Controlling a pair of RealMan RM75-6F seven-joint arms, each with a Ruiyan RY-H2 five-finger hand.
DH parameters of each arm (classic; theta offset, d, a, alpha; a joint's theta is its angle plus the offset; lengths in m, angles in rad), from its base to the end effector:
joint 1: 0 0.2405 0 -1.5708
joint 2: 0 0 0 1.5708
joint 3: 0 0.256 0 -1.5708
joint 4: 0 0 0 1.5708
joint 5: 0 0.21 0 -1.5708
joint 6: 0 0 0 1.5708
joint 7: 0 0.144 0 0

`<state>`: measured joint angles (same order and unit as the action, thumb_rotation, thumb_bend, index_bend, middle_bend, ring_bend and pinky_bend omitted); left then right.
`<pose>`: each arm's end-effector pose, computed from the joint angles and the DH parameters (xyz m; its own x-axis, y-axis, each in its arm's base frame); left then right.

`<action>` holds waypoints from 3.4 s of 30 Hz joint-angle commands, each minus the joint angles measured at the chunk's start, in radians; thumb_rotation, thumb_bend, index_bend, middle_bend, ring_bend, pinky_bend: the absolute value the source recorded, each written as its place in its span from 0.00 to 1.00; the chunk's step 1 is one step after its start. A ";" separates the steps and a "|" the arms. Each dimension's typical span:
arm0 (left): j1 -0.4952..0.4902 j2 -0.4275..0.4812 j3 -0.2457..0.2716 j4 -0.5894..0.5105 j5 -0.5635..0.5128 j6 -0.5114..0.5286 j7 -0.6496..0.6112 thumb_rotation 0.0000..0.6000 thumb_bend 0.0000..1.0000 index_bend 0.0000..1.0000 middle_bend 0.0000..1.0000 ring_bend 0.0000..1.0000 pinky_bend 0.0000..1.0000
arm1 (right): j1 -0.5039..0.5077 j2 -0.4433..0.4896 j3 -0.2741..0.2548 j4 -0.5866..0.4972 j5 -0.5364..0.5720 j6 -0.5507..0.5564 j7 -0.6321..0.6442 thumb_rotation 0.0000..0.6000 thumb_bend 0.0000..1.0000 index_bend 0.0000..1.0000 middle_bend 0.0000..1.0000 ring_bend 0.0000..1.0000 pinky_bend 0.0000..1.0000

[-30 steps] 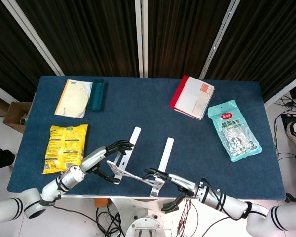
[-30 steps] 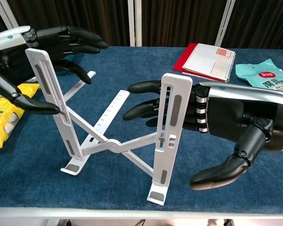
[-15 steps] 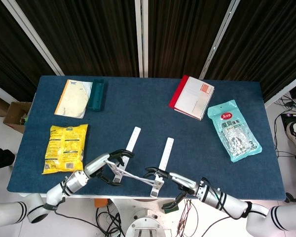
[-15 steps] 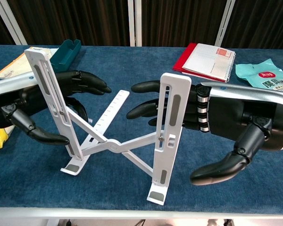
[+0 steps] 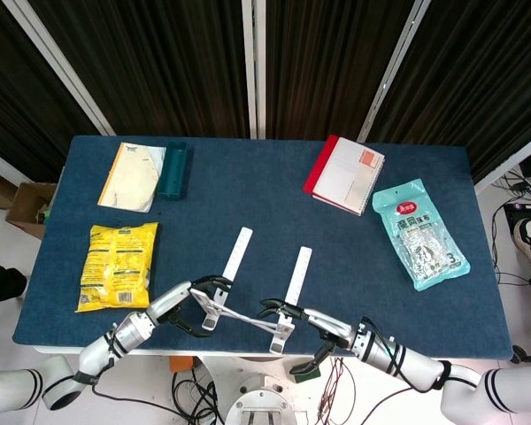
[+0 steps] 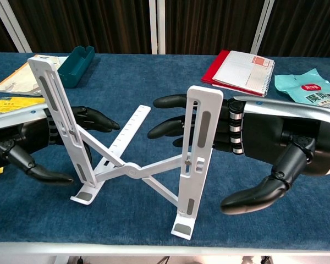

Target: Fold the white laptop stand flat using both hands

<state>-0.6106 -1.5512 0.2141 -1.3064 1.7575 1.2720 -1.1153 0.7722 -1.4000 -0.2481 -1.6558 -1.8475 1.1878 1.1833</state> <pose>-0.2026 0.2382 -0.0269 -0.3384 0.7508 0.5673 0.7601 -0.1373 0.6351 -0.1314 -0.2128 -0.0052 -0.2889 -0.9024 0.3198 -0.6780 -0.0430 -0.7338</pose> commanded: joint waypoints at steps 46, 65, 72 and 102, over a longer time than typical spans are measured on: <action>0.102 -0.021 -0.084 -0.053 -0.100 -0.039 0.375 1.00 0.37 0.49 0.17 0.12 0.33 | -0.001 -0.006 -0.006 0.016 -0.009 0.017 0.036 1.00 0.00 0.01 0.17 0.01 0.02; 0.130 -0.025 -0.094 -0.061 -0.095 -0.021 0.423 1.00 0.40 0.56 0.21 0.12 0.33 | -0.002 -0.004 -0.003 0.017 -0.005 0.020 0.027 1.00 0.00 0.01 0.17 0.01 0.02; 0.134 -0.011 -0.098 -0.068 -0.092 -0.009 0.384 1.00 0.24 0.21 0.12 0.10 0.25 | -0.008 0.017 0.021 -0.018 0.053 -0.040 -0.150 1.00 0.00 0.01 0.18 0.01 0.02; 0.152 0.000 -0.112 -0.104 -0.115 -0.035 0.482 1.00 0.19 0.48 0.16 0.10 0.24 | -0.021 0.046 -0.009 -0.094 0.171 -0.133 0.636 1.00 0.18 0.00 0.14 0.00 0.03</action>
<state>-0.4588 -1.5507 0.1029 -1.4103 1.6427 1.2370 -0.6335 0.7607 -1.3326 -0.2550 -1.7673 -1.6914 1.0648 1.7926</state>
